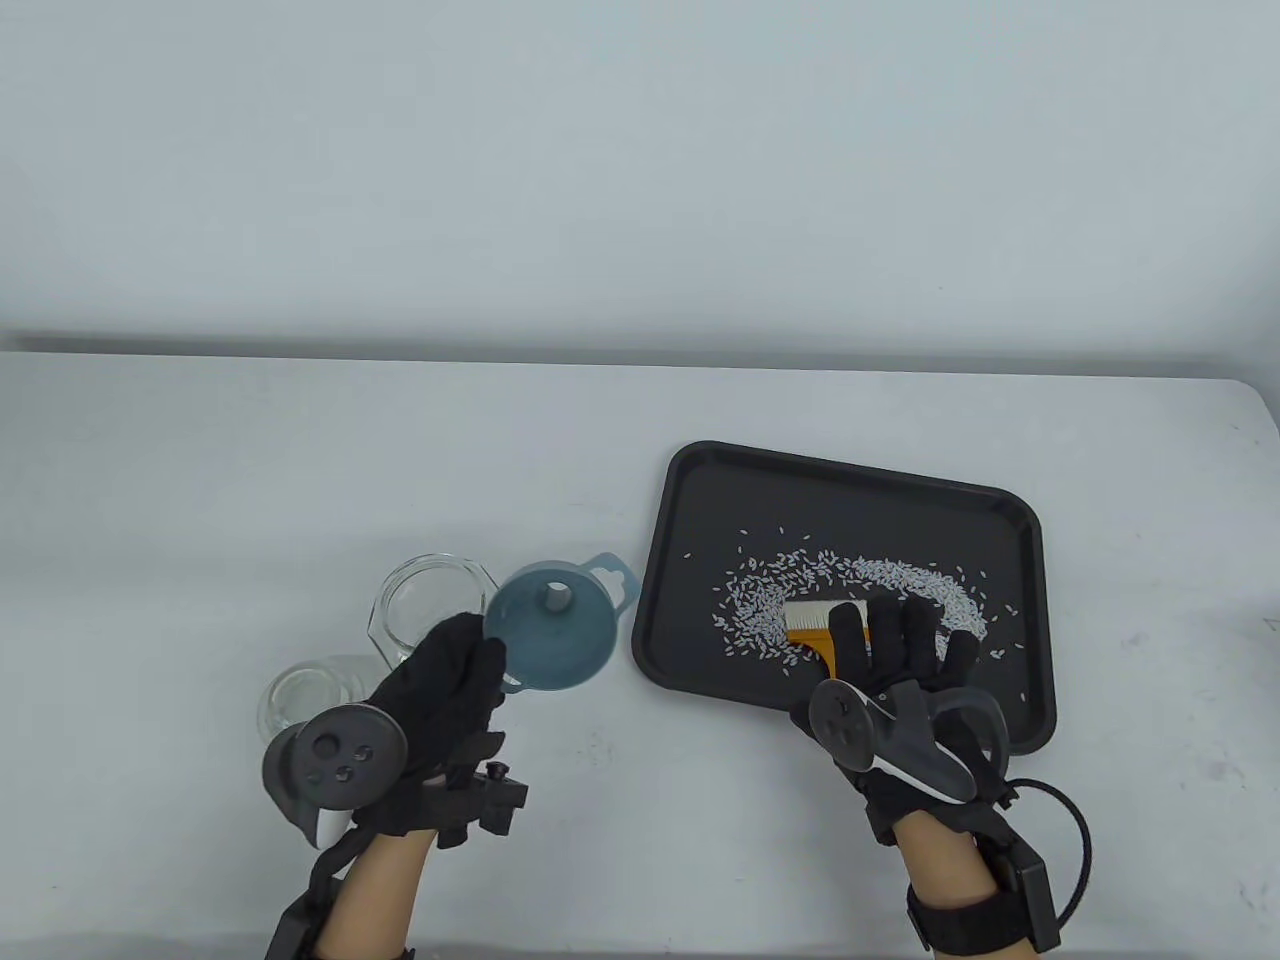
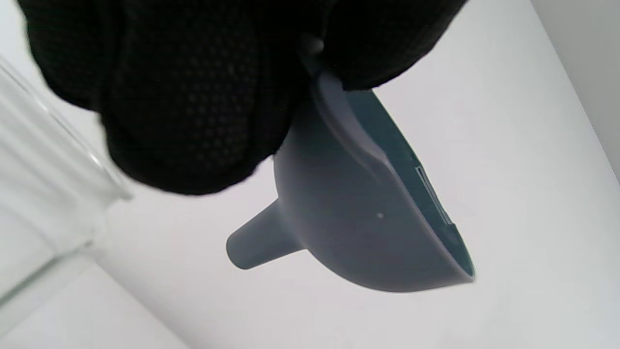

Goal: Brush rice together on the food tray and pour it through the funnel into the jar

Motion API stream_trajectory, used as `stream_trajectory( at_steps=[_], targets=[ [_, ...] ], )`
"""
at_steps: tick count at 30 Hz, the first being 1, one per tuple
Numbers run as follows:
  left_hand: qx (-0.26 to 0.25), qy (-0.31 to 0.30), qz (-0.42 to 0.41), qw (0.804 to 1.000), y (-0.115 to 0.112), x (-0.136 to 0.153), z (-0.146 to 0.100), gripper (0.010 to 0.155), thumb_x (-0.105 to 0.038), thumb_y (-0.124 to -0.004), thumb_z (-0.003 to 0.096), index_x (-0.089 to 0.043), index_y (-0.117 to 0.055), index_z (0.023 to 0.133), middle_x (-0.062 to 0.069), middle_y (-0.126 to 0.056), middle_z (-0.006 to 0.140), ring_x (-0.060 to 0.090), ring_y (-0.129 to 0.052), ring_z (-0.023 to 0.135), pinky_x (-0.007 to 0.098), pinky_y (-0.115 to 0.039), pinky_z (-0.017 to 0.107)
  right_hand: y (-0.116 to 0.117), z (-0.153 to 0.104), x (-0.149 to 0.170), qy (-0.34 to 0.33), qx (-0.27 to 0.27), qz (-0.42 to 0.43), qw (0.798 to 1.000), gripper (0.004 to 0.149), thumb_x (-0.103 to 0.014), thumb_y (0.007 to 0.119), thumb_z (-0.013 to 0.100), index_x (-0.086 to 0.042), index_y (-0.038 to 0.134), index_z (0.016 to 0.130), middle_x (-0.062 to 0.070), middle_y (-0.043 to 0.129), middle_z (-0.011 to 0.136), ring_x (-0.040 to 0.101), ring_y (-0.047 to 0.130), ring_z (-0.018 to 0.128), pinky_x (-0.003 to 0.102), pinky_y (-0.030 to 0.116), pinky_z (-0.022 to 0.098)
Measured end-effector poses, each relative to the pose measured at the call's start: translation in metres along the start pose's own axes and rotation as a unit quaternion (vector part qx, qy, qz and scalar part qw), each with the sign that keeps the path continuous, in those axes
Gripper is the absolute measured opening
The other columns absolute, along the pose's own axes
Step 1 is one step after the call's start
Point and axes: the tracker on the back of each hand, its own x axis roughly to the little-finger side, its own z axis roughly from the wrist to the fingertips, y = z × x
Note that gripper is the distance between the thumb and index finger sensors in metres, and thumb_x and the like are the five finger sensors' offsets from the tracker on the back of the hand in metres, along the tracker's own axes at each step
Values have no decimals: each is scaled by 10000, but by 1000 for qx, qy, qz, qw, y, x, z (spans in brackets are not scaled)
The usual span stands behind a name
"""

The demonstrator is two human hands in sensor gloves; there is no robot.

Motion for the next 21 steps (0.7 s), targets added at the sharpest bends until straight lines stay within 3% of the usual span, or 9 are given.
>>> stream_trajectory(
  at_steps=[4,8,15,21],
  targets=[
    [-40,25,2,999,23,15,0,509,-331,-709,526,90,-781,803,236,-954,568,288,-1037,264,577,-799,452,0,0,0,0,-1,-1,1000,908,-622,589,481,-42,226,1077,329,235,1109,667,250,986,826,218,550],
    [-48,60,8,997,36,29,0,510,-333,-710,527,94,-788,794,235,-956,553,286,-1033,252,580,-798,449,0,0,-1,0,-2,1,1000,908,-622,589,481,-41,226,1077,328,236,1109,669,250,985,826,219,550],
    [-27,133,30,990,37,57,3,513,-336,-718,527,105,-802,773,234,-961,519,275,-1025,212,568,-810,425,1,0,0,1,-5,2,1000,905,-620,587,483,-38,228,1076,332,232,1107,669,250,985,825,221,550],
    [-22,172,0,985,32,74,4,513,-338,-723,525,107,-809,767,229,-972,504,264,-1031,194,562,-822,411,0,0,0,3,-7,4,1000,904,-618,587,484,-37,229,1077,333,231,1107,668,249,985,825,222,550]
  ],
)
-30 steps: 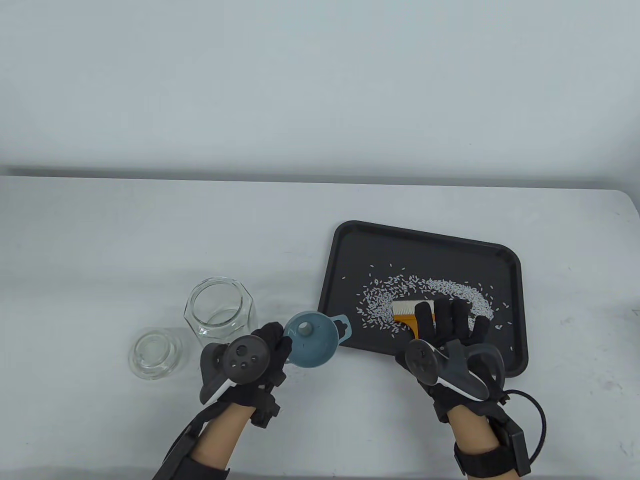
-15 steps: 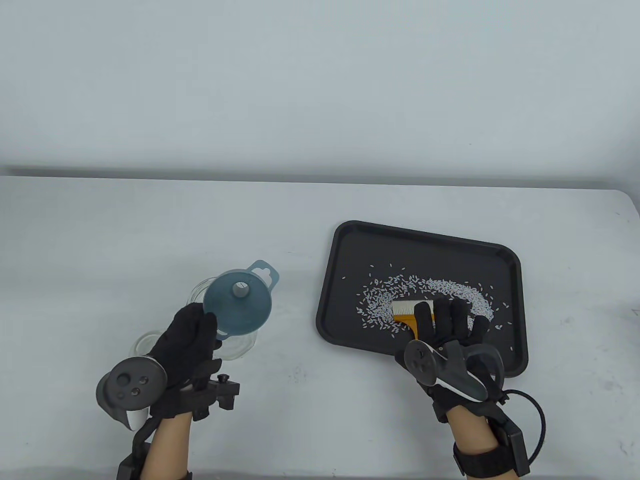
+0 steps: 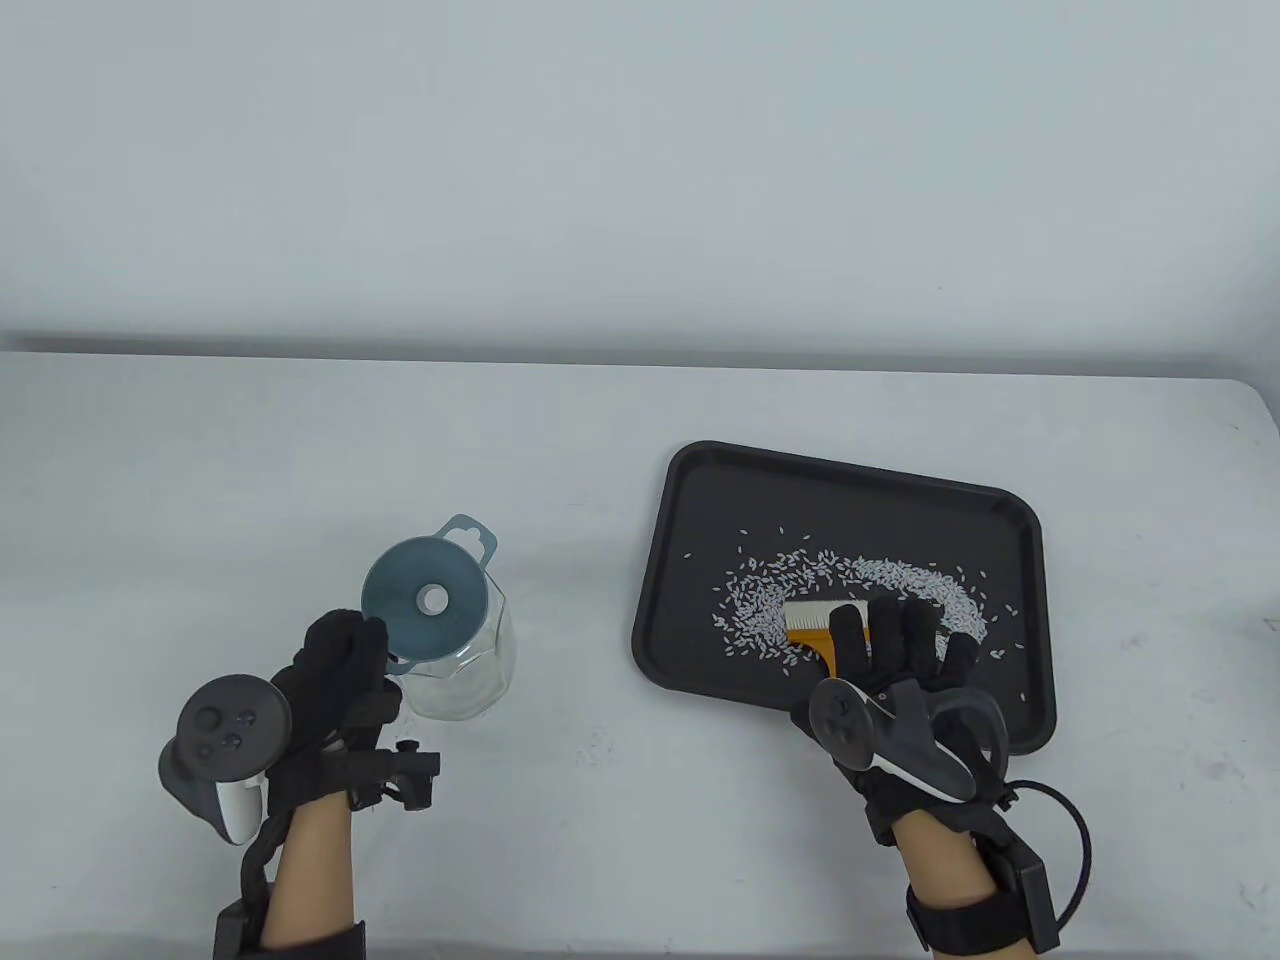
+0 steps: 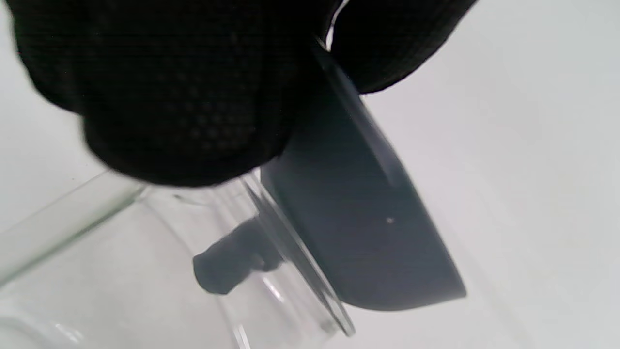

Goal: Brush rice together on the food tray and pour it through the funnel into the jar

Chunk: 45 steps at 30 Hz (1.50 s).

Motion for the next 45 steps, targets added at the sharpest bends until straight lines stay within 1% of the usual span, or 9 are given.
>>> stream_trajectory(
  at_steps=[12,17,19,22,27,31,36,39,45],
  targets=[
    [-1,9,1,1000,-4,9,6,526,-368,-720,530,96,-832,749,225,-983,486,266,-1029,173,558,-824,407,0,0,0,1,-3,1,1000,902,-618,586,484,-37,231,1077,333,230,1106,670,249,983,824,224,551],
    [-28,-15,29,999,1,4,3,542,-377,-715,531,84,-812,799,258,-967,544,323,-1025,234,596,-779,455,0,1,0,0,-4,0,1000,902,-618,586,484,-37,232,1077,334,231,1106,669,251,983,824,224,550],
    [-51,-44,59,996,3,-2,-1,593,-384,-713,534,103,-747,872,317,-909,646,404,-1000,347,652,-696,523,0,0,0,0,-3,0,1000,902,-618,586,484,-37,233,1077,334,230,1106,671,251,982,824,223,550],
    [-68,-106,118,985,2,-16,-7,667,-403,-699,543,90,-623,985,416,-734,852,554,-883,598,748,-512,610,0,1,1,0,-2,1,1000,902,-618,586,484,-37,233,1077,333,230,1106,670,251,982,824,223,551],
    [-69,-230,171,956,-9,-47,-23,699,-419,-688,549,52,-551,1046,433,-572,991,635,-733,786,826,-359,620,0,0,1,1,-2,2,1000,902,-618,586,484,-36,234,1077,332,230,1106,669,250,983,824,224,550],
    [-52,-306,195,930,-25,-71,-39,703,-423,-687,549,39,-540,1059,423,-551,1016,651,-692,828,825,-352,628,0,0,1,1,-2,4,1000,901,-618,586,484,-38,236,1077,335,231,1106,670,252,982,824,225,551],
    [8,-370,196,908,-54,-92,-60,705,-433,-686,548,28,-544,1063,408,-560,1027,648,-692,842,822,-366,633,0,0,2,2,-8,6,1000,901,-617,588,484,-36,238,1077,333,235,1105,668,260,984,823,228,551],
    [68,-387,195,899,-77,-97,-71,710,-439,-685,547,26,-546,1066,410,-570,1025,651,-700,838,813,-386,638,-4,-2,8,14,-7,18,1000,900,-615,593,483,-36,244,1077,331,235,1105,666,271,984,823,227,550],
    [146,-384,228,882,-115,-93,-83,711,-444,-683,544,37,-570,1054,412,-619,1001,655,-738,804,800,-429,634,-3,-3,18,27,-21,41,999,887,-606,613,482,-24,303,1074,342,280,1098,664,346,976,813,273,558]
  ],
)
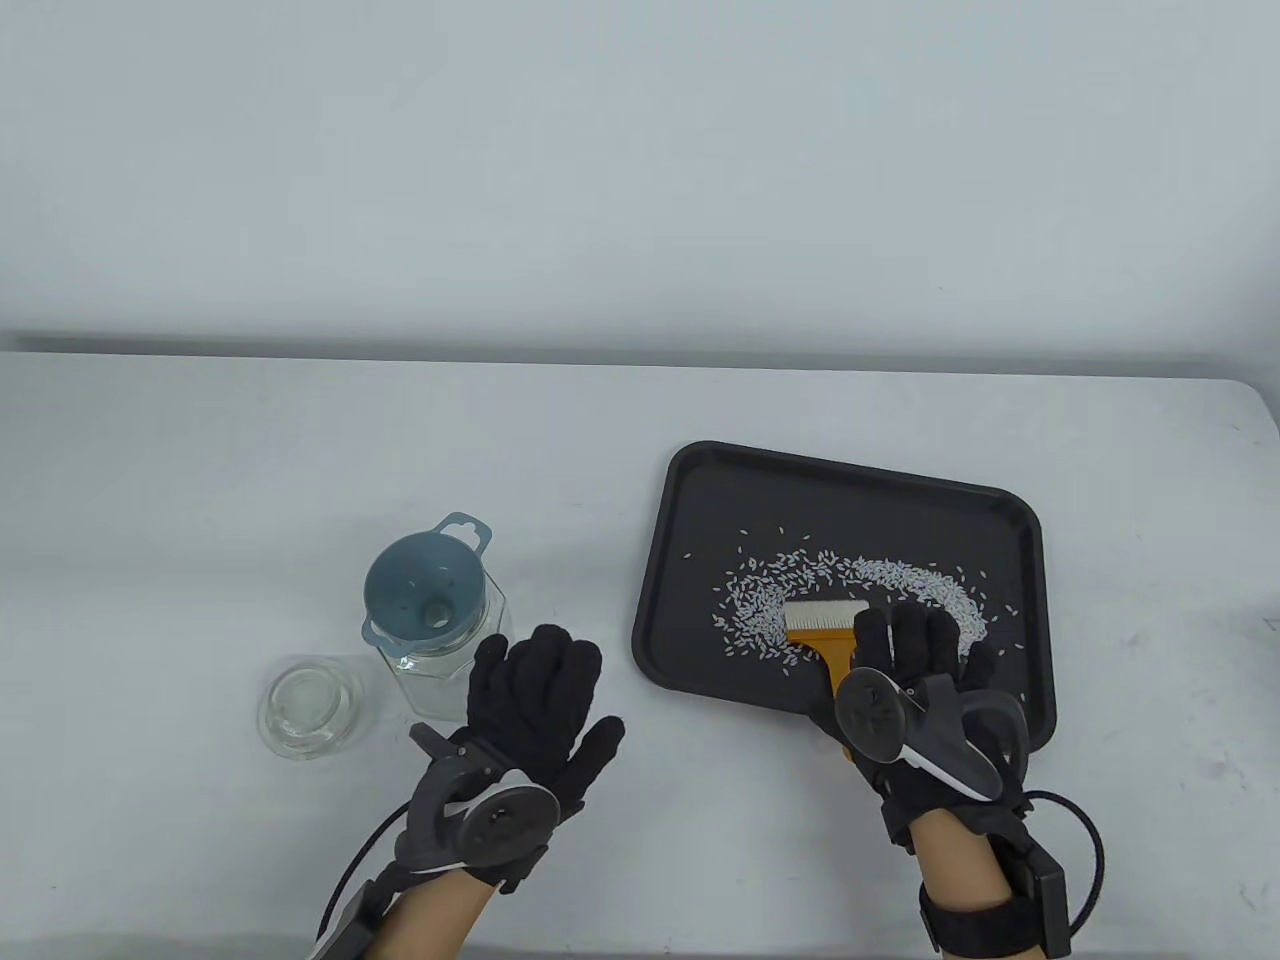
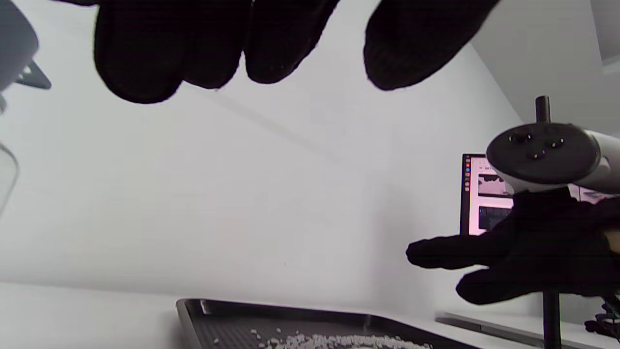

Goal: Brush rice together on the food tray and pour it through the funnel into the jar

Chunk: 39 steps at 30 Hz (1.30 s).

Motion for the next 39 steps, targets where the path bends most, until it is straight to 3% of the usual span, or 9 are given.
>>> stream_trajectory(
  at_steps=[5,10,18,25,29,33,39],
  targets=[
    [90,16,-31,995,-30,3,1,713,-444,-683,542,44,-580,1051,414,-636,991,659,-752,791,797,-443,629,3,2,0,3,-35,0,999,867,-598,626,481,-14,367,1066,339,345,1090,653,435,961,791,339,570],
    [140,49,-48,988,-42,12,0,720,-441,-678,544,57,-574,1052,428,-632,985,669,-747,787,797,-444,625,8,5,-3,17,-84,-22,996,850,-593,639,477,10,445,1043,318,481,1062,615,573,926,755,426,578],
    [141,62,-48,987,-41,16,-2,727,-442,-677,544,68,-573,1051,432,-641,977,670,-758,776,797,-453,620,24,11,-14,43,-151,-70,985,831,-579,663,467,63,559,984,181,884,777,450,944,609,653,642,508],
    [147,55,-34,987,-41,15,-1,729,-443,-677,543,68,-571,1051,432,-652,972,669,-765,770,796,-458,618,46,19,-24,65,-190,-121,972,869,-585,658,469,109,521,974,129,938,698,380,1008,519,613,700,476],
    [148,57,-39,987,-41,15,-1,732,-443,-676,545,71,-565,1054,435,-651,971,673,-765,767,797,-457,618,57,23,-28,70,-188,-145,969,883,-578,668,468,136,505,961,103,945,658,339,1027,474,598,717,466],
    [149,59,-40,986,-40,15,-2,734,-444,-675,545,71,-562,1056,433,-651,971,668,-765,772,796,-458,619,56,23,-32,64,-175,-155,970,808,-500,696,483,137,520,949,77,948,647,314,1030,466,593,716,476],
    [151,61,-46,986,-40,16,-2,734,-444,-673,546,72,-561,1056,431,-651,972,670,-766,769,796,-458,618,28,17,-25,76,-101,-137,982,647,-399,711,493,77,629,922,31,965,592,274,1031,423,595,698,498]
  ],
)
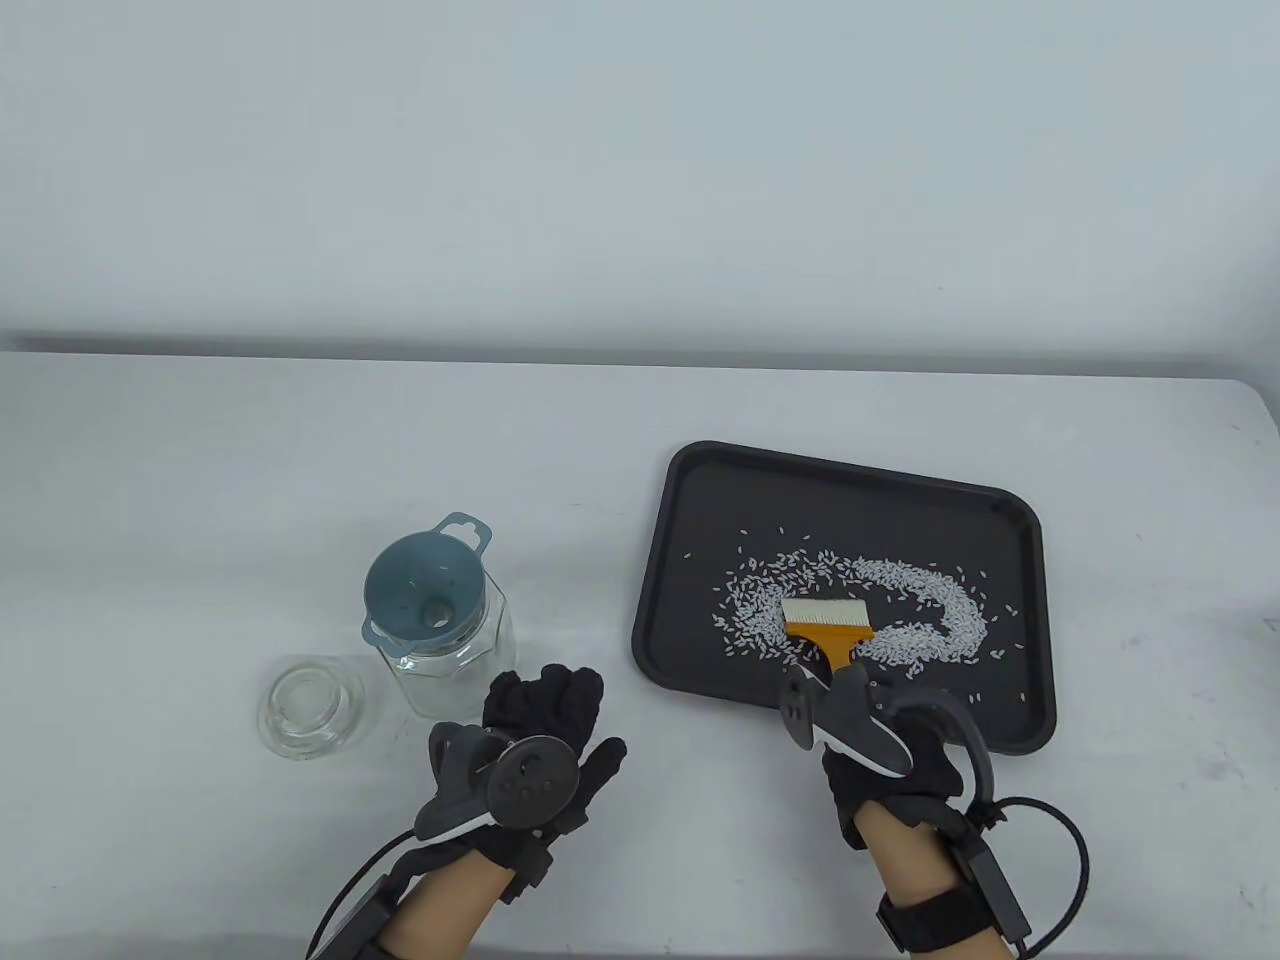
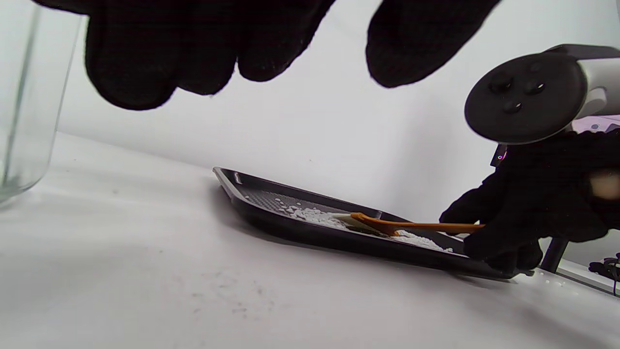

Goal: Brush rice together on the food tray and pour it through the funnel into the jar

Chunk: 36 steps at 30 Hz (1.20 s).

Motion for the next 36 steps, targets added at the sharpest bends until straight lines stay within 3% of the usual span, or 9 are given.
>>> stream_trajectory(
  at_steps=[4,6,8,12,18,21,25,29,36],
  targets=[
    [-1,0,-1,1000,0,0,0,735,-446,-674,545,70,-562,1057,435,-653,970,669,-769,767,796,-460,618,-20,-13,20,12,151,57,987,553,-373,710,490,32,734,865,-20,995,498,231,1050,335,585,713,494],
    [2,-2,-3,1000,0,0,0,740,-452,-672,546,71,-560,1057,431,-651,973,668,-767,770,796,-460,619,-24,-16,25,12,197,67,978,515,-372,729,478,10,787,819,-51,1000,455,206,1051,301,583,719,496],
    [4,-2,-4,1000,0,-1,0,742,-453,-672,545,72,-560,1058,433,-650,973,668,-767,771,796,-461,618,-26,-18,28,10,225,74,971,498,-384,731,475,-21,804,807,-60,999,461,198,1053,313,582,714,508],
    [2,-1,-6,1000,1,0,0,740,-451,-672,545,71,-560,1057,433,-653,971,668,-768,769,795,-461,618,-31,-24,40,2,317,136,939,466,-412,741,457,-67,849,751,-85,1002,456,176,1061,312,576,718,517],
    [0,0,-13,1000,2,2,0,738,-450,-671,546,72,-560,1057,433,-652,971,668,-769,767,796,-462,617,-47,-42,70,22,404,193,894,467,-474,719,462,-93,877,682,-122,992,395,142,1052,274,561,730,516],
    [0,-3,-16,1000,2,2,-1,739,-451,-670,546,71,-560,1057,430,-654,971,667,-770,767,794,-463,618,-55,-46,93,69,415,180,889,454,-473,720,470,-94,891,652,-114,995,388,153,1050,272,568,726,516],
    [0,-6,-20,1000,2,2,-1,737,-450,-670,547,72,-564,1056,433,-654,970,665,-773,767,794,-465,617,-54,-32,113,128,366,100,916,436,-443,721,481,-77,900,634,-88,996,366,182,1039,255,579,718,515],
    [1,-6,-23,1000,2,2,-1,738,-451,-670,546,73,-566,1055,432,-662,966,665,-778,762,793,-469,616,-47,-11,123,151,303,46,940,428,-429,721,483,-67,905,620,-81,995,349,187,1035,240,575,723,510],
    [6,-5,-29,1000,2,2,-1,735,-452,-668,547,72,-570,1053,427,-672,962,657,-788,757,790,-481,614,-33,17,117,151,228,-17,962,421,-422,713,488,-65,909,597,-87,990,322,179,1032,215,556,742,498]
  ],
)
